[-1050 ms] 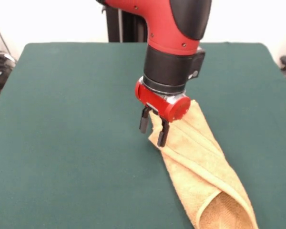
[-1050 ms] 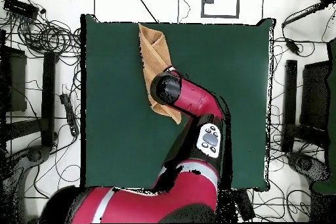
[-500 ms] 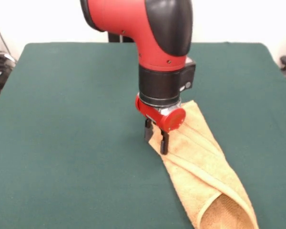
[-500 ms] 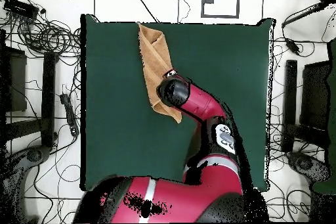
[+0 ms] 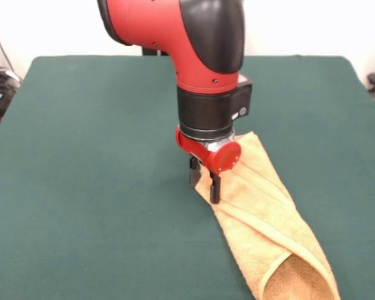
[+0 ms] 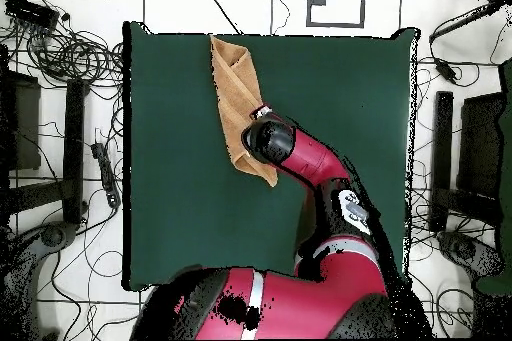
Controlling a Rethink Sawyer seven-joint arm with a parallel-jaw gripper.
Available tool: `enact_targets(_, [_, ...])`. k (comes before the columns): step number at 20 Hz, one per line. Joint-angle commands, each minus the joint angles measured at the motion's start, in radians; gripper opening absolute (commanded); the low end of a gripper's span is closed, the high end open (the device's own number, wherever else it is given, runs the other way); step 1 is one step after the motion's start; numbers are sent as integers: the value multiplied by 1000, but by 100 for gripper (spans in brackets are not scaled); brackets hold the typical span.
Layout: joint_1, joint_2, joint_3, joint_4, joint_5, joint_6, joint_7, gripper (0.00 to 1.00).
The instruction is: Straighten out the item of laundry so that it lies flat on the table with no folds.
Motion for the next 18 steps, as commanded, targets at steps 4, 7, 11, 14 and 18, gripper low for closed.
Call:
enact_targets(4, [134,132,76,15,-12,-48,136,0])
enact_targets(7, [161,136,42,1,-5,-46,148,0])
enact_targets(11, [149,128,66,16,16,-41,158,0])
enact_targets(14, [158,121,62,19,26,-36,166,0])
enact_targets(18, [204,86,32,34,64,7,218,0])
